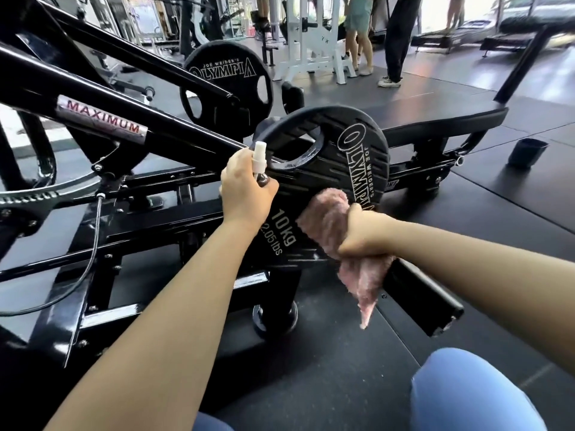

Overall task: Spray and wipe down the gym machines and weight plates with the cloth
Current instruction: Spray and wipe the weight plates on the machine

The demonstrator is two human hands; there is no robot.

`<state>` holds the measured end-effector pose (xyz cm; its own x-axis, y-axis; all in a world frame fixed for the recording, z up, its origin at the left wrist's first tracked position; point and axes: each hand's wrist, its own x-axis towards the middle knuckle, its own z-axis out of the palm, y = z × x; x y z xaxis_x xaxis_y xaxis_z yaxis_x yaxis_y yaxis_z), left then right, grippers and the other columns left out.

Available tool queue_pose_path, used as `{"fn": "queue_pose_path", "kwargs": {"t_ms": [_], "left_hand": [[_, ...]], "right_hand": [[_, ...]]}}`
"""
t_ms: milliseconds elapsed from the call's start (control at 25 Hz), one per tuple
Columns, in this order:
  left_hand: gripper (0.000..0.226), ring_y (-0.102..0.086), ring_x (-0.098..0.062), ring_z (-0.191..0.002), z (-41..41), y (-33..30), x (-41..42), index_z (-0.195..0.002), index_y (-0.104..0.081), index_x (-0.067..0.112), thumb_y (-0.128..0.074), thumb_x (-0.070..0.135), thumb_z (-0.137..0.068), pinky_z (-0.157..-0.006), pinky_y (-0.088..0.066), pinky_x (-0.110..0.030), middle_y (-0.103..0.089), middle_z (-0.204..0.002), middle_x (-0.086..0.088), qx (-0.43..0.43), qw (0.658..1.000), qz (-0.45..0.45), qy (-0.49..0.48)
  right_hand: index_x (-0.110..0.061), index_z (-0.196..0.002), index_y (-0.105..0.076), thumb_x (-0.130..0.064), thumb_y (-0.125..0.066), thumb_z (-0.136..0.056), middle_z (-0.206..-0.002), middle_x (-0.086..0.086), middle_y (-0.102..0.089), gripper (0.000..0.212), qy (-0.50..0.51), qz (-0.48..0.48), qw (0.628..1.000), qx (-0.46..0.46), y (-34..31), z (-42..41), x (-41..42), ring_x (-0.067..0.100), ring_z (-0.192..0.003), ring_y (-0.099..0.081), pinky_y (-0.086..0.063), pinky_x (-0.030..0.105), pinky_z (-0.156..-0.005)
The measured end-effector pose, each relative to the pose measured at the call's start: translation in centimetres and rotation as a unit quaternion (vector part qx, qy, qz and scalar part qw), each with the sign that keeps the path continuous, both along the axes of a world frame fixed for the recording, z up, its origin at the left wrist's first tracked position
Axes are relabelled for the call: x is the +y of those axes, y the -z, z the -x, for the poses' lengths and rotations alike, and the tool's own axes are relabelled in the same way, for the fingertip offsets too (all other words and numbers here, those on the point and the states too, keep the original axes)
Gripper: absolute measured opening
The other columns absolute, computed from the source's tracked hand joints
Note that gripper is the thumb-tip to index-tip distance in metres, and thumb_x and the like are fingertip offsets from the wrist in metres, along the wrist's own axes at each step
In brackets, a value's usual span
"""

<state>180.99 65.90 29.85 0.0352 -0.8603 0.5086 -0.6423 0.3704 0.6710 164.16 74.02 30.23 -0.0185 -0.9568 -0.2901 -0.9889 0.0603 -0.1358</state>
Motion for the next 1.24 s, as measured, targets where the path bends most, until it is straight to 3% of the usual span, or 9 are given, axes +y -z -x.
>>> {"fn": "queue_pose_path", "kwargs": {"t_ms": [160,360,440,600,800,920,1000,1080,1240], "left_hand": [[0.036,-0.050,-0.029,-0.106,-0.3,0.6,0.1,-0.114,-0.053,0.003,-0.061,0.006,-0.079,-0.093,-0.042,-0.047,-0.052,-0.120,-0.010,-0.005,1.000,0.000,0.002],[0.033,-0.049,-0.032,-0.107,0.0,1.7,-0.3,-0.110,-0.052,-0.003,-0.060,0.004,-0.079,-0.092,-0.039,-0.040,-0.053,-0.122,-0.015,-0.012,0.999,0.039,-0.034],[0.032,-0.048,-0.032,-0.107,0.0,1.9,-0.7,-0.108,-0.052,-0.004,-0.060,0.005,-0.079,-0.089,-0.036,-0.034,-0.053,-0.122,-0.016,-0.009,0.998,0.046,-0.039],[0.029,-0.048,-0.031,-0.103,-0.1,2.3,-0.8,-0.104,-0.052,-0.004,-0.059,0.005,-0.077,-0.081,-0.029,-0.024,-0.055,-0.118,-0.016,-0.005,0.998,0.052,-0.039],[0.028,-0.045,-0.023,-0.103,-0.8,1.4,0.1,-0.105,-0.052,-0.004,-0.059,0.002,-0.079,-0.081,-0.028,-0.010,-0.051,-0.122,-0.017,-0.011,1.000,0.014,-0.001],[0.032,-0.041,-0.031,-0.128,-0.2,1.8,2.9,-0.108,-0.053,-0.006,-0.061,-0.002,-0.078,-0.107,-0.029,-0.026,-0.048,-0.134,-0.021,-0.008,0.999,0.036,0.037],[0.036,-0.060,-0.023,-0.101,1.7,3.1,5.8,-0.110,-0.055,0.002,-0.063,0.006,-0.075,-0.092,-0.043,-0.025,-0.061,-0.115,-0.006,0.038,0.991,0.016,0.127],[0.030,-0.056,-0.001,-0.073,4.4,4.1,8.8,-0.097,-0.055,0.023,-0.062,0.018,-0.068,-0.074,-0.046,-0.019,-0.060,-0.093,0.017,0.097,0.966,-0.086,0.222],[0.031,-0.055,0.008,-0.070,7.5,5.8,12.3,-0.086,-0.055,0.035,-0.056,0.016,-0.061,-0.067,-0.043,-0.012,-0.062,-0.075,0.018,0.136,0.936,-0.175,0.274]], "right_hand": [[-0.010,-0.103,-0.028,-0.044,-0.058,-0.080,-0.112,0.012,-0.060,0.051,0.043,0.020,0.998,0.043,1.6,1.9,4.1,0.034,-0.103,-0.059,-0.036,0.029,-0.070],[0.002,-0.127,-0.035,-0.057,-0.045,-0.087,-0.117,0.017,-0.058,0.072,0.052,0.112,0.992,0.037,2.6,0.2,-0.8,0.035,-0.107,-0.059,-0.045,0.037,-0.083],[-0.002,-0.134,-0.037,-0.048,-0.041,-0.093,-0.126,0.019,-0.050,0.062,0.017,0.108,0.994,0.028,2.5,-0.7,-4.0,0.036,-0.116,-0.055,-0.046,0.039,-0.093],[-0.009,-0.122,-0.060,-0.019,-0.059,-0.089,-0.126,0.008,-0.060,0.034,0.045,0.026,0.985,-0.166,1.9,-0.3,-7.6,0.024,-0.118,-0.055,-0.043,0.033,-0.101],[-0.014,-0.105,-0.063,-0.019,-0.056,-0.093,-0.083,0.005,-0.071,0.016,0.111,-0.068,0.915,-0.382,1.6,1.1,-6.6,0.008,-0.061,-0.067,-0.053,0.018,-0.058],[-0.009,-0.096,-0.064,-0.039,-0.058,-0.088,-0.084,0.011,-0.071,0.032,0.157,-0.142,0.893,-0.397,1.8,2.5,-3.8,0.024,-0.076,-0.069,-0.056,0.037,-0.081],[-0.008,-0.101,-0.067,-0.041,-0.065,-0.081,-0.093,0.013,-0.071,0.038,0.158,-0.142,0.881,-0.423,2.5,3.2,-2.0,0.028,-0.084,-0.068,-0.054,0.039,-0.086],[-0.008,-0.103,-0.067,-0.040,-0.068,-0.073,-0.098,0.013,-0.072,0.044,0.141,-0.103,0.890,-0.422,3.3,3.9,-0.5,0.028,-0.090,-0.069,-0.054,0.041,-0.089],[-0.012,-0.103,-0.065,-0.044,-0.062,-0.080,-0.107,0.007,-0.067,0.040,0.094,-0.001,0.930,-0.356,4.2,5.0,2.9,0.018,-0.096,-0.064,-0.050,0.037,-0.090]]}}
